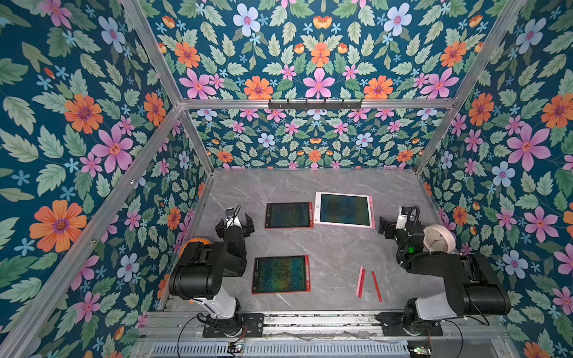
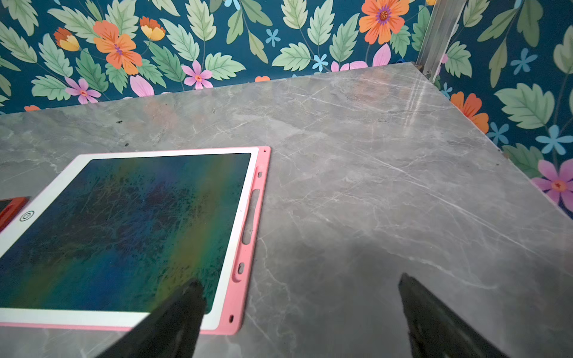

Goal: Place the stylus back onto the writing tablet
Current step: Pick up the stylus from the center of the board.

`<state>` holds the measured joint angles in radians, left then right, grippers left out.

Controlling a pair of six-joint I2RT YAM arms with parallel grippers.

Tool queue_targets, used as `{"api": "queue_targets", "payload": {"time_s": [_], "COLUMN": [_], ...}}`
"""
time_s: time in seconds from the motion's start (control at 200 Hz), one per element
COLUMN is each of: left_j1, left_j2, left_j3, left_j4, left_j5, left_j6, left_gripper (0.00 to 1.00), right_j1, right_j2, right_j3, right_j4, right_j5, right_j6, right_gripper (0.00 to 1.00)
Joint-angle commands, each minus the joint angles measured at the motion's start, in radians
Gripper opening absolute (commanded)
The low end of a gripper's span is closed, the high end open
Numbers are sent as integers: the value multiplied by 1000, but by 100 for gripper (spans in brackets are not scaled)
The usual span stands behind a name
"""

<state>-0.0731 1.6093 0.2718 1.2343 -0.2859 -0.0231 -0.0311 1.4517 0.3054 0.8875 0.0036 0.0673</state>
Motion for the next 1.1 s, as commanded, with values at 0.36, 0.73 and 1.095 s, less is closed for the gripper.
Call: {"api": "queue_targets", "payload": {"time_s": [0.36,0.73,1.095], "left_j1": [-7,-7,-7], "left_j2": [0,0,0], "left_j3": [-4,-3,-3], "left_j4": [35,37,32], "left_j5": [-15,-16,-16], "left_j6": [12,11,11], "left_gripper": [100,100,100], "right_j1": [0,0,-1], "right_j2": [-1,-1,-1], "right_j3": [0,0,3], "right_j4": [29,28,21], "right_j5": [-4,-4,-8], "right_j6": [-18,-17,-10], "right_gripper": [99,99,99]}}
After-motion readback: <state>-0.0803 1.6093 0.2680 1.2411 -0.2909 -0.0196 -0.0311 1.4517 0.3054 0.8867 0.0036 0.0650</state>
